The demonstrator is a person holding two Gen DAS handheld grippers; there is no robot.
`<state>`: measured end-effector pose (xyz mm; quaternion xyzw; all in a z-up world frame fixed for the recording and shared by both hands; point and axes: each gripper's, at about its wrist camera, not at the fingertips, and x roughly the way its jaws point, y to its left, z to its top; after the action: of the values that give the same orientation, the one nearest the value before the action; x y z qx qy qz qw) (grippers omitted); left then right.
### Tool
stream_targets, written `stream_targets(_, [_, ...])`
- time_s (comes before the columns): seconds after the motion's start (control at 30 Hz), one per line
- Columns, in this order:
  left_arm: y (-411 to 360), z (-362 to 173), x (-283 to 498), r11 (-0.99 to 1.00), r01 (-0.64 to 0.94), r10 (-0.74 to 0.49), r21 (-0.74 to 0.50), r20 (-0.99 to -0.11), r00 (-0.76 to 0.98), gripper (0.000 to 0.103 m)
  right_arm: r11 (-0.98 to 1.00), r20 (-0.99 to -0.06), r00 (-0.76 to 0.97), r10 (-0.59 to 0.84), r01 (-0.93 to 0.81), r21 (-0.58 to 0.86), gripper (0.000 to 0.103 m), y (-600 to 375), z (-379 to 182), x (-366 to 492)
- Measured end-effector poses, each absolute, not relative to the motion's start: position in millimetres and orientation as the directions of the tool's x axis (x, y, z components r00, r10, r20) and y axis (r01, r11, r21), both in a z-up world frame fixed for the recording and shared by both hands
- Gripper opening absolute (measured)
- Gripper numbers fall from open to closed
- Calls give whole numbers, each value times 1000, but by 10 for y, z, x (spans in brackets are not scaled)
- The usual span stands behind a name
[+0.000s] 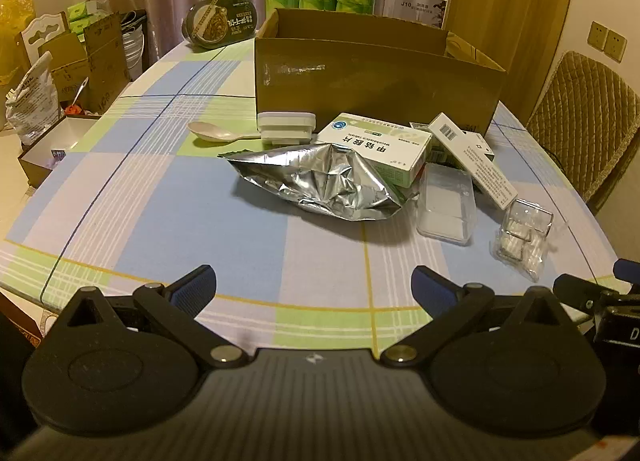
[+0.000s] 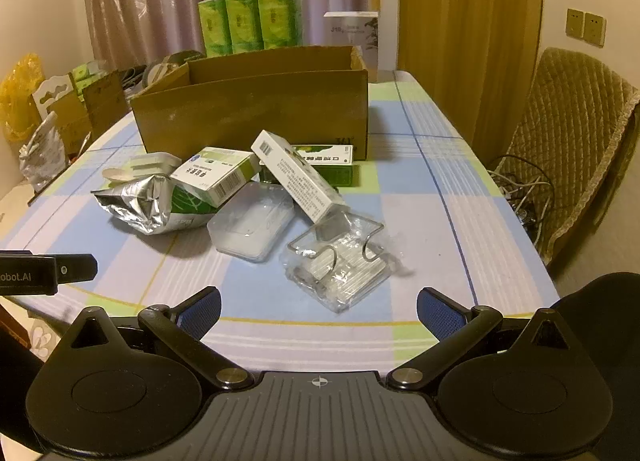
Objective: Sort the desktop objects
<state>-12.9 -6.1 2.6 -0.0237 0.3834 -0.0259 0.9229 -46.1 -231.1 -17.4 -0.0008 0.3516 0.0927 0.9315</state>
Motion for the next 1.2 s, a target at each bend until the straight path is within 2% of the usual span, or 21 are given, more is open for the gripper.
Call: stream_targets(1.2, [-73,-26,-122,998,35,-68,-61,-716,694,102,982,-674,720,166,-180,49,101,-2290,-243,-429])
